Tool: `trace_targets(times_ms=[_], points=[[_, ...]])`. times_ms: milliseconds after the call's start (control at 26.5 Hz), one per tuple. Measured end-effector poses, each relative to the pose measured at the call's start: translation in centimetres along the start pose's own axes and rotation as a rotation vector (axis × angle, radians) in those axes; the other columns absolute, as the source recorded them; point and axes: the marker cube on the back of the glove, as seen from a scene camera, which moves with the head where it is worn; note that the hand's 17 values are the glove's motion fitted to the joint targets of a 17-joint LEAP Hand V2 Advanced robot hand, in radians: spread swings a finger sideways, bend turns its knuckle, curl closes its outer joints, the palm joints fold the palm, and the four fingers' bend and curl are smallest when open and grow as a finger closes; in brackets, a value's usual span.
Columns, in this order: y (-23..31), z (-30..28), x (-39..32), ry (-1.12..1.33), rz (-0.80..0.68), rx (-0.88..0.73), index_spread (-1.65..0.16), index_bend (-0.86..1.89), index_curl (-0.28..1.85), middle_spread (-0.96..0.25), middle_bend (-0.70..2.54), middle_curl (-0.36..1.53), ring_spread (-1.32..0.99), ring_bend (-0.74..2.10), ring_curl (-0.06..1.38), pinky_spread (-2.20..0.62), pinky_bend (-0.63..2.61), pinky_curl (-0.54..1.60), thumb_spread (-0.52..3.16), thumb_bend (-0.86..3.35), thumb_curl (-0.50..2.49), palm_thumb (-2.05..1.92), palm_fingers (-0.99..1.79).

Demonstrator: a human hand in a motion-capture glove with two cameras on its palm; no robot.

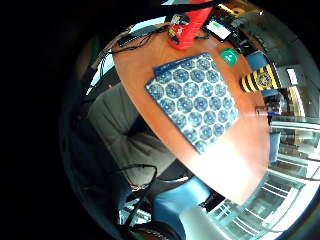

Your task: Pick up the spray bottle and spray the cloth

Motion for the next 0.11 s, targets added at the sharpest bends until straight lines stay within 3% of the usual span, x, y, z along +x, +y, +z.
trace_targets(times_ms=[113], points=[[0.12,0.40,0.06,-0.005,0.005,-0.014,-0.46,0.17,0.35,-0.14,0.19,0.34,-0.08,0.19,0.26,0.23,0.32,0.33,0.91,-0.03,0.35,0.24,0.19]])
